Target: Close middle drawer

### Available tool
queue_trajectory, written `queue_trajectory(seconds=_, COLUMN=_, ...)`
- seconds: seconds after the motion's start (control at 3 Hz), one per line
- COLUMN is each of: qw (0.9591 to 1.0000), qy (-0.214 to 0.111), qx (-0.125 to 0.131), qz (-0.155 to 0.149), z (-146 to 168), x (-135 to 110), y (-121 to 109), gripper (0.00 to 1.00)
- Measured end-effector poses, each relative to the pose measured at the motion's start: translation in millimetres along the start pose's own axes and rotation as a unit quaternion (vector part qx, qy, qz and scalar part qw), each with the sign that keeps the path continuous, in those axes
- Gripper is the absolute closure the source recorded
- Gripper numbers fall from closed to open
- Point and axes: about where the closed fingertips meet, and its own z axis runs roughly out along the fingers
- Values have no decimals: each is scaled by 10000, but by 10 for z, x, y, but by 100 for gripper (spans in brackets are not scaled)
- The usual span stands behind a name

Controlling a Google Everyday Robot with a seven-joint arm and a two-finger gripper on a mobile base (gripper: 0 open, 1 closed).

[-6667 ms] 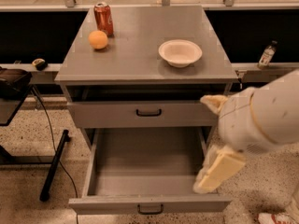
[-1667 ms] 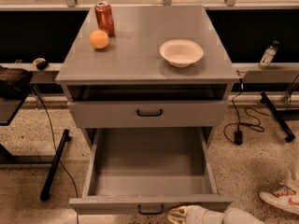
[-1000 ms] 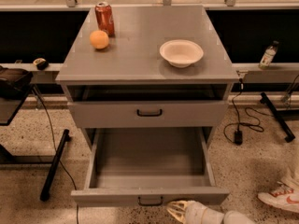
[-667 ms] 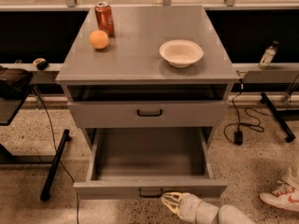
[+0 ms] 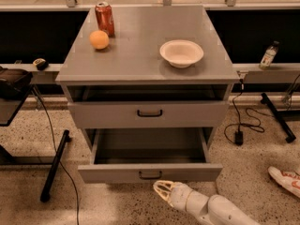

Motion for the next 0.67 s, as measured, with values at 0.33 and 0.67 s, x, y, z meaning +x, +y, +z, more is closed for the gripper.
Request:
queue_trajectory(seconds=0.33, qw=10000, qy=-6, qx=67, qz=-3, z=69, x=17, y=-67, gripper=100)
queue_trajectory(seconds=0.67, qw=9998, qy=-21, qx=162, qz=97, z=294, x=113, y=-275, gripper=100)
